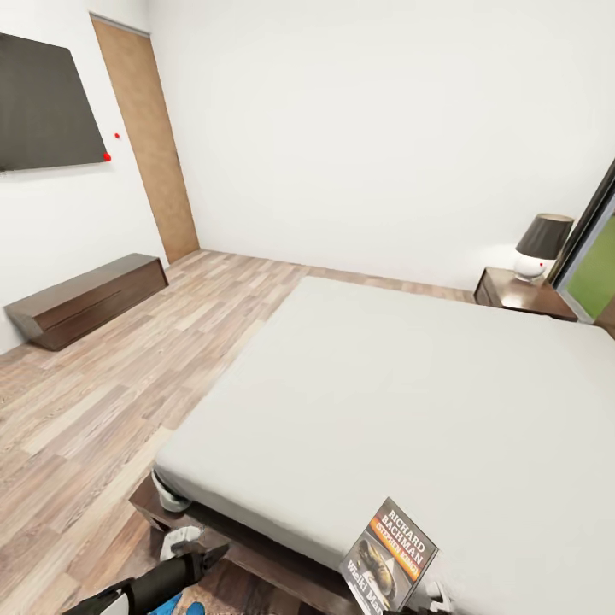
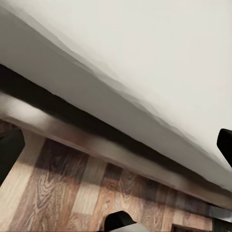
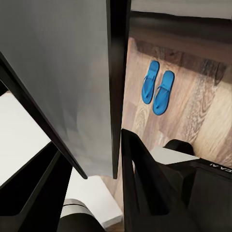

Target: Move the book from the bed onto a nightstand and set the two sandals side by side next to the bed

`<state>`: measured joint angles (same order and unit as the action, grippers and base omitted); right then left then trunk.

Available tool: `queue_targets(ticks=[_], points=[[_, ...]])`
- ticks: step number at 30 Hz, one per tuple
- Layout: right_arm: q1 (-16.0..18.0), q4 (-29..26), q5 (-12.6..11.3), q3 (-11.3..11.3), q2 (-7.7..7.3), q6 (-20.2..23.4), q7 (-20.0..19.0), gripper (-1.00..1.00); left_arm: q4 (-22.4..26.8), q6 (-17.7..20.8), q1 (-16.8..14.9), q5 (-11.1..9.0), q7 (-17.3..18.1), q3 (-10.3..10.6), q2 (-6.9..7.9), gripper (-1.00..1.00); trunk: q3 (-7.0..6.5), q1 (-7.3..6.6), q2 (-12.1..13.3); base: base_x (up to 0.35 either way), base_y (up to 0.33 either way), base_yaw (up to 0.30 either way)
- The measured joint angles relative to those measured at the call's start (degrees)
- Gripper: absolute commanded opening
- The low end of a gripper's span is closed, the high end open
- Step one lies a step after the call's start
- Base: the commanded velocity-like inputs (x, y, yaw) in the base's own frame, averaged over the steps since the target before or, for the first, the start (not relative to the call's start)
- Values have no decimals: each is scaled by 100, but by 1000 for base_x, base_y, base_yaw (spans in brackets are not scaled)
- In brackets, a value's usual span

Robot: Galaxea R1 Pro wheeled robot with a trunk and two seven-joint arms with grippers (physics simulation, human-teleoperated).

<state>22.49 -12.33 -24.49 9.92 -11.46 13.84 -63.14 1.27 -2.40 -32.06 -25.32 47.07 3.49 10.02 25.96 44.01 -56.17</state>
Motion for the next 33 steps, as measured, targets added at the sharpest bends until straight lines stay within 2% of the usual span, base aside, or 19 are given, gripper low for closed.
queue_targets(ticks=[5,7,8,10,11,13,14,15,17,23,33], points=[[0,3,0,0,0,2,2,-100,15,-21,2,17,-102,59,30,100,0,0,0,0,0,291],[0,41,1,2,-1,3,1,-100,12,-22,2,43,-416,176,54,100,0,0,0,0,0,291],[0,94,2,3,-4,3,-5,-100,8,-23,3,83,-748,283,94,100,0,0,0,0,0,291],[0,210,-1,2,-2,8,-12,-100,6,-107,141,287,-1473,478,146,100,1,0,0,0,0,291],[0,253,-5,-7,-1,12,-7,-100,5,-224,294,489,-1759,557,121,100,1,0,0,0,0,291],[0,275,-6,-14,-1,13,-1,-100,6,-328,414,754,-1951,583,49,100,0,0,0,0,0,291],[0,280,-8,-17,-1,14,1,-100,6,-357,443,904,-2001,591,25,100,0,0,0,0,0,291],[0,291,-8,-14,-2,9,1,-100,5,-385,475,1166,-2049,604,1,100,0,0,0,0,0,291],[0,311,-5,7,-4,-2,-13,-100,6,-401,494,1372,-2078,605,-28,100,0,0,0,0,0,291],[0,483,-1,13,-10,-13,-9,-100,3,-406,504,1440,-2088,603,-59,100,0,0,0,0,0,291],[1,579,-3,-1,-18,-12,19,-100,-3,-407,505,1431,-2096,603,-144,100,0,0,0,0,0,292]])
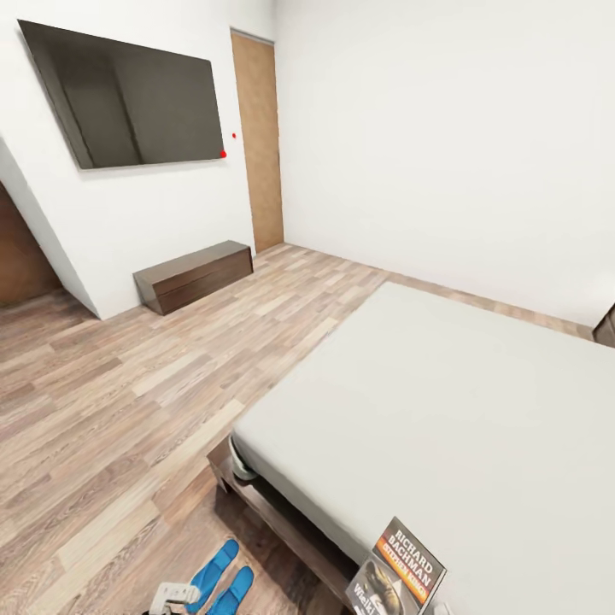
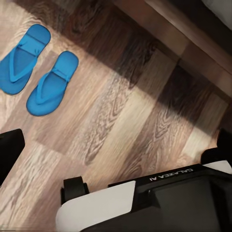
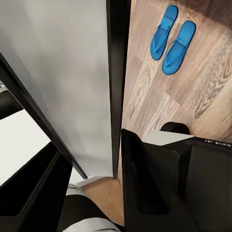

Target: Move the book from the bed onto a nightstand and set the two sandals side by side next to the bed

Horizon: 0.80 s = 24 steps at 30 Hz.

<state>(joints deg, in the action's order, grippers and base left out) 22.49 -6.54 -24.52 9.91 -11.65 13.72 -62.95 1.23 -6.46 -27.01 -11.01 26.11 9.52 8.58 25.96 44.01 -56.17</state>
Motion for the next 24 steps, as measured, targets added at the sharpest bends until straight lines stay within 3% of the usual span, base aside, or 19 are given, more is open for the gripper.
queue_targets(ticks=[8,24], points=[[0,1,0,4,0,0,-1,-100,0,0,13,0,0,1,-105,100,0,0,0,0,0,293],[0,2,5,19,8,-2,4,-100,0,-9,43,0,-3,0,-146,100,0,0,0,0,0,293]])
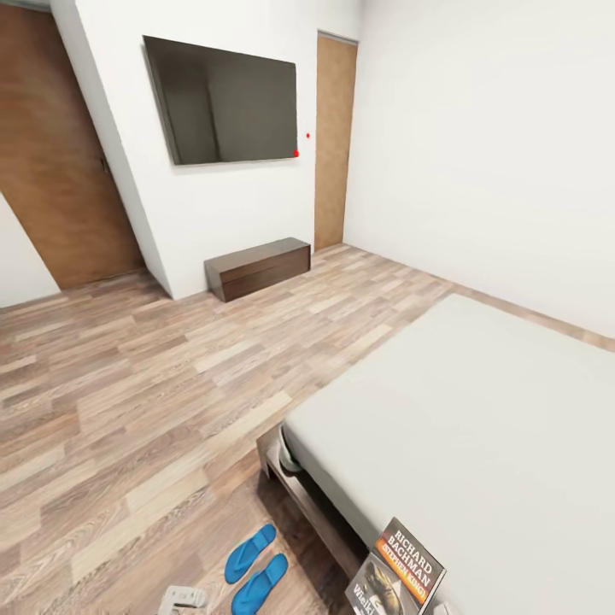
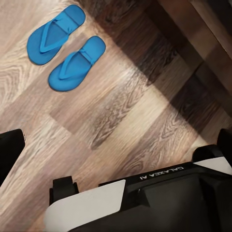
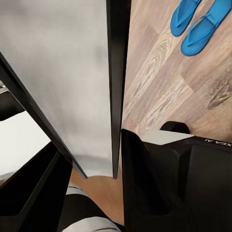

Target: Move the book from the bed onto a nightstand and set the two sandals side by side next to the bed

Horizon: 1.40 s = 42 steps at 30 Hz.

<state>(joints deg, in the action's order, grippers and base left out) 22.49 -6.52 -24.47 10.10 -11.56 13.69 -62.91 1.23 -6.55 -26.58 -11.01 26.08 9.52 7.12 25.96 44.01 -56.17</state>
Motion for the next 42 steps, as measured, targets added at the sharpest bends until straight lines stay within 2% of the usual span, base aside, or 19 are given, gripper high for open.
queue_targets(ticks=[42], points=[[0,-1,-5,-6,0,1,0,-100,0,0,9,0,-1,0,-1,100,0,0,0,0,0,293]])
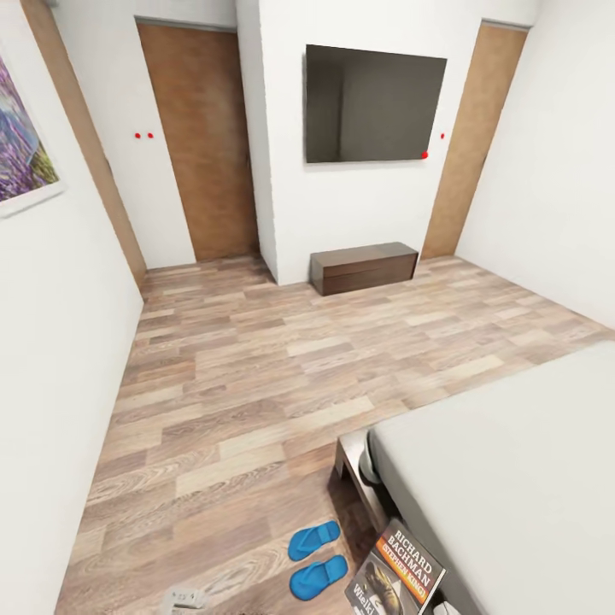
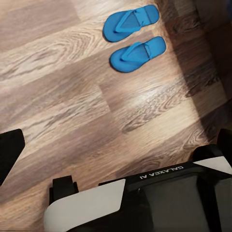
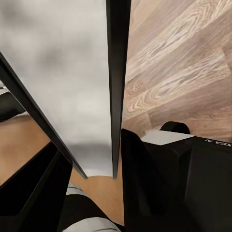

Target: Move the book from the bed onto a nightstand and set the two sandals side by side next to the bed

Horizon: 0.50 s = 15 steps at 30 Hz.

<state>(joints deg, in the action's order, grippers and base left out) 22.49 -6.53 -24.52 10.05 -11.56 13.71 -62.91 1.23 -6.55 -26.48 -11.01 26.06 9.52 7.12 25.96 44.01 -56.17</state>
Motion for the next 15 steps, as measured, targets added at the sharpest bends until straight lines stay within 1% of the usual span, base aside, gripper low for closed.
queue_targets(ticks=[15], points=[[0,0,-1,0,0,0,0,-100,0,0,0,0,2,0,0,100,0,0,0,0,0,293]])
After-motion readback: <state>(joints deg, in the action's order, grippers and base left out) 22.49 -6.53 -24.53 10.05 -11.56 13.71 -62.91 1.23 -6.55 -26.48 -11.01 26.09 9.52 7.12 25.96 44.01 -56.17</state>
